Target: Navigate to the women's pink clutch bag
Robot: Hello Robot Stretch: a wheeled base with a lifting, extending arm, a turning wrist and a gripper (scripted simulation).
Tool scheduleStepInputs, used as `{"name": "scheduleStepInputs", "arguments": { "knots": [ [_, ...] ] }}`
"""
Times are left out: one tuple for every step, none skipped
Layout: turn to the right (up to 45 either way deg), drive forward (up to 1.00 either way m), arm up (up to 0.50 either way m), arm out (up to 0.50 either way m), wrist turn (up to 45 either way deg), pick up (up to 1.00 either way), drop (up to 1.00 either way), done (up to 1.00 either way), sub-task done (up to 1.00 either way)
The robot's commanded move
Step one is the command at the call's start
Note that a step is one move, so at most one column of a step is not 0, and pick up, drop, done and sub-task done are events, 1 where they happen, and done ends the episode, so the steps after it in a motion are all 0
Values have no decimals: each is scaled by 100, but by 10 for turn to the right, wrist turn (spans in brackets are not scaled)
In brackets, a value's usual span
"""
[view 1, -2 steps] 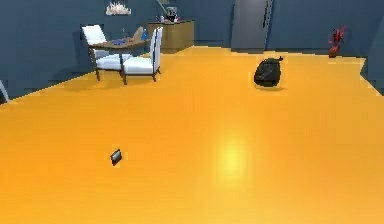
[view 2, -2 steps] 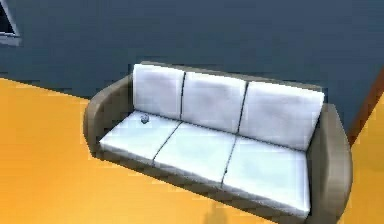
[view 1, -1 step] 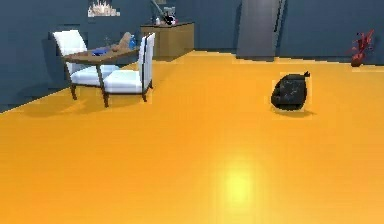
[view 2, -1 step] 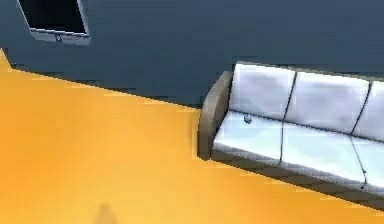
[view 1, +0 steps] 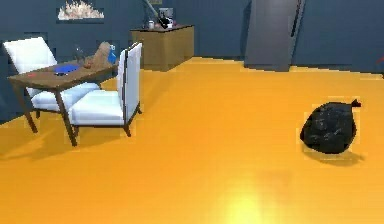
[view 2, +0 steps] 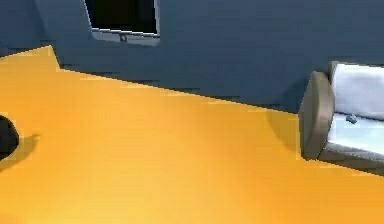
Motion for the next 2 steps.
{"name": "scheduleStepInputs", "arguments": {
  "knots": [
    [0,100,0,0,0,0,0,0,0],
    [0,100,0,0,0,0,0,0,0]
  ]
}}
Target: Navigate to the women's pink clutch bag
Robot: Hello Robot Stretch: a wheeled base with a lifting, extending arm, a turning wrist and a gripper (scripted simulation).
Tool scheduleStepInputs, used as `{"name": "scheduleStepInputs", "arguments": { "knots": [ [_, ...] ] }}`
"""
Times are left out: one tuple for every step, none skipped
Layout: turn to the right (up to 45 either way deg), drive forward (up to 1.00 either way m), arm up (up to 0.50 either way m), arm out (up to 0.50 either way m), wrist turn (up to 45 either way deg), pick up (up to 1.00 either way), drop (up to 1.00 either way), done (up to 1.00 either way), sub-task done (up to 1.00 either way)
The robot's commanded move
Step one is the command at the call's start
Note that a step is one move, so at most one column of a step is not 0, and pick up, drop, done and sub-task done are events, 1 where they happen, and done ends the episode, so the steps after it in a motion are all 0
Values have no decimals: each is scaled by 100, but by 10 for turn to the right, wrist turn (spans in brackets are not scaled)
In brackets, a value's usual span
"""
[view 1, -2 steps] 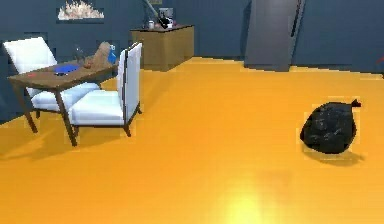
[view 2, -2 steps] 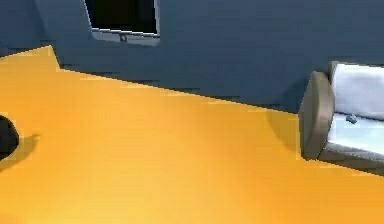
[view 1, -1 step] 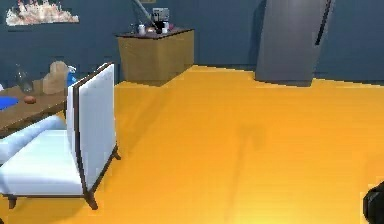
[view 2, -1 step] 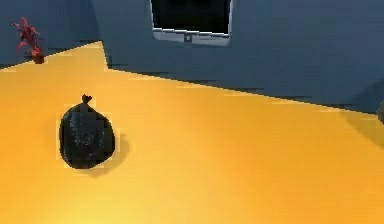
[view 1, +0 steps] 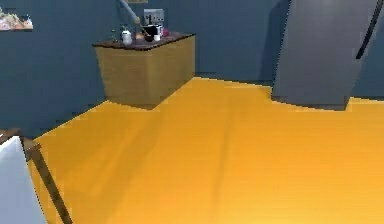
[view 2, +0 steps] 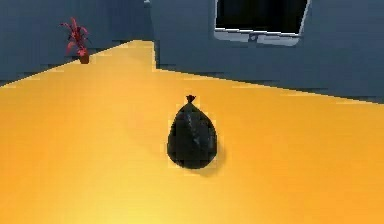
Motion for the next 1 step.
{"name": "scheduleStepInputs", "arguments": {
  "knots": [
    [0,100,0,0,0,0,0,0,0]
  ]
}}
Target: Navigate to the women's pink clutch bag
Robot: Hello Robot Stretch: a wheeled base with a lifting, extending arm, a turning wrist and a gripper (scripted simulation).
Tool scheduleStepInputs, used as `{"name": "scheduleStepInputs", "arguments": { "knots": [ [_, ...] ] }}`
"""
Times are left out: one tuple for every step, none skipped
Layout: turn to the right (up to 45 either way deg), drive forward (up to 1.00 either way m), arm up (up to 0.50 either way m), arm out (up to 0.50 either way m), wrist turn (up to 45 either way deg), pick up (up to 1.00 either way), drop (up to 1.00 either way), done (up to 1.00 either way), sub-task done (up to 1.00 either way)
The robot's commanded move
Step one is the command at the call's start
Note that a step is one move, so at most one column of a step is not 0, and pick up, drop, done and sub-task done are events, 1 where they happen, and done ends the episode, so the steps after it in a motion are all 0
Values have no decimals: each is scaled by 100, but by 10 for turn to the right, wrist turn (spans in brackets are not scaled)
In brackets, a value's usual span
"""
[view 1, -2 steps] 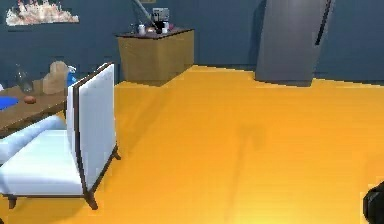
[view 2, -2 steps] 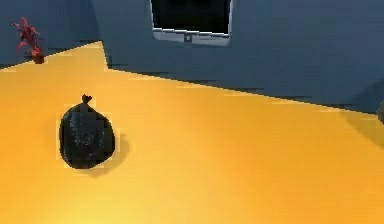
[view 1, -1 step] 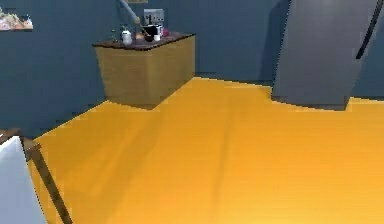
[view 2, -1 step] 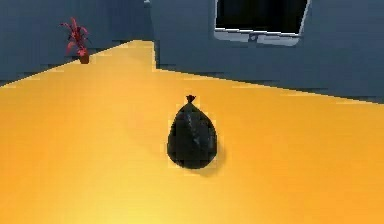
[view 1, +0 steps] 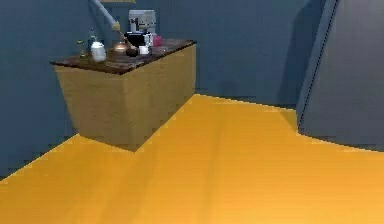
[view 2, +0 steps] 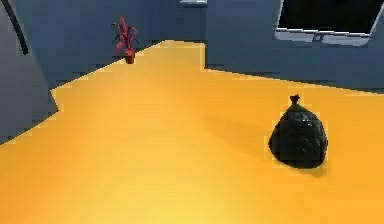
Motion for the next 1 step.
{"name": "scheduleStepInputs", "arguments": {
  "knots": [
    [0,100,0,0,0,0,0,0,0]
  ]
}}
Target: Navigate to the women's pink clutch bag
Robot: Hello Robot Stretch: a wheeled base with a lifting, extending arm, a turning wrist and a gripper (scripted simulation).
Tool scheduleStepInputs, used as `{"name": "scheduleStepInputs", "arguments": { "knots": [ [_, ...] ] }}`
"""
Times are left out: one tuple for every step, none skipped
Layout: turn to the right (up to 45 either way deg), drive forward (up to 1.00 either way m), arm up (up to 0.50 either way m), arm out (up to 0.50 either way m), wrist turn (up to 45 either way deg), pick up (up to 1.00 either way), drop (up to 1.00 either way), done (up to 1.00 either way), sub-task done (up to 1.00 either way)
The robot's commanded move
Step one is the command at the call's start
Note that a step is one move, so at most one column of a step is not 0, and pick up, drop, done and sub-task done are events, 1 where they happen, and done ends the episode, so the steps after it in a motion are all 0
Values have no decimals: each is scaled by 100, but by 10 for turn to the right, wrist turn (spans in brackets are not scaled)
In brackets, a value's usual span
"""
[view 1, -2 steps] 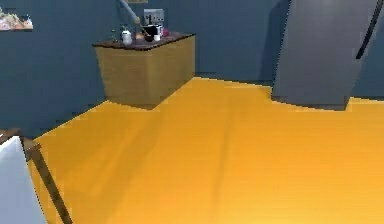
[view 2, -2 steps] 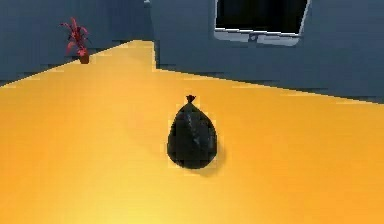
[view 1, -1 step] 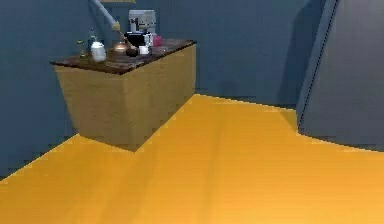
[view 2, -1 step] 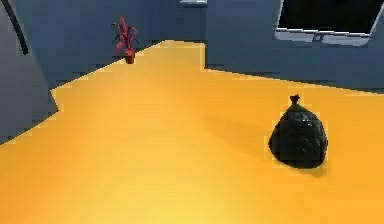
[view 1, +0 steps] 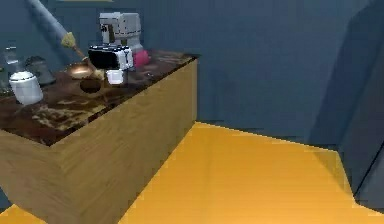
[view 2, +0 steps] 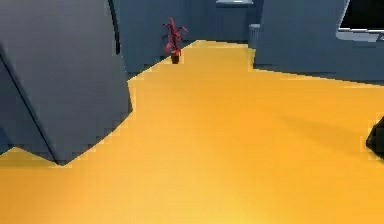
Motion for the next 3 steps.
{"name": "scheduleStepInputs", "arguments": {
  "knots": [
    [30,0,0,0,0,0,0,0,0],
    [0,100,0,0,0,0,0,0,0],
    [120,0,0,0,0,0,0,0,0]
  ]
}}
